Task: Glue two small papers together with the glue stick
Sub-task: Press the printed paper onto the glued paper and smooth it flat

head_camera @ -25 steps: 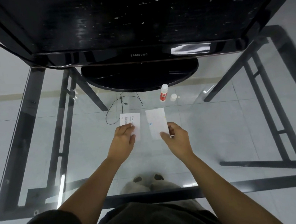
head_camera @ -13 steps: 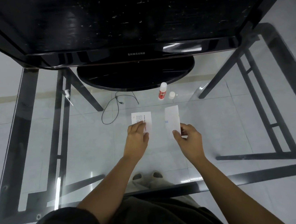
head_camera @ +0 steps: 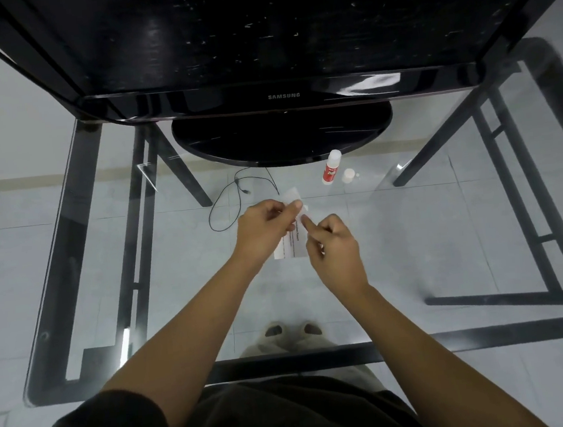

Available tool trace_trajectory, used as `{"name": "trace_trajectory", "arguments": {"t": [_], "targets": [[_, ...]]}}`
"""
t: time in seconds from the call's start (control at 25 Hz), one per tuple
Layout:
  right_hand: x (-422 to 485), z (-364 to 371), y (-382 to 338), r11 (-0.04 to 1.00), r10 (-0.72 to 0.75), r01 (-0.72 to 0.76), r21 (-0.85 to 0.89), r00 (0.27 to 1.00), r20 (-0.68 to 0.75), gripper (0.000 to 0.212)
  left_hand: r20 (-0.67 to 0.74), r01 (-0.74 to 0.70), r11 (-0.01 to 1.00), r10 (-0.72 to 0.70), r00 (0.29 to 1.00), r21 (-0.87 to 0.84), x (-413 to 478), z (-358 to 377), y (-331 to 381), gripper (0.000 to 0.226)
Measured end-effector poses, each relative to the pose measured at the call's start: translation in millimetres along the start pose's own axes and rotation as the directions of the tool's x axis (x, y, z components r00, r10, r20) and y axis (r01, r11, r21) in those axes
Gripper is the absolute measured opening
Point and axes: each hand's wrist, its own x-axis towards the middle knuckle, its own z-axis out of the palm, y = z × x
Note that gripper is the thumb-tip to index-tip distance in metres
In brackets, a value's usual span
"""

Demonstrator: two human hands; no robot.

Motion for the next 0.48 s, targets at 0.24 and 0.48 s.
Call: {"name": "trace_trajectory", "arguments": {"t": [0.24,0.48], "targets": [[-7.3,1.1,0.5,0.962,0.200,-0.183,0.201,0.978,-0.066,0.044,-0.064,0.069,0.998,-0.068,0.996,0.010,13.0,-14.6,-4.4,0.013],[4.4,-6.2,12.6,0.718,0.439,-0.531,0.450,0.847,0.299,0.027,0.171,0.076,0.992,-0.092,0.981,0.097,19.4,-22.8,-16.0,0.009]]}}
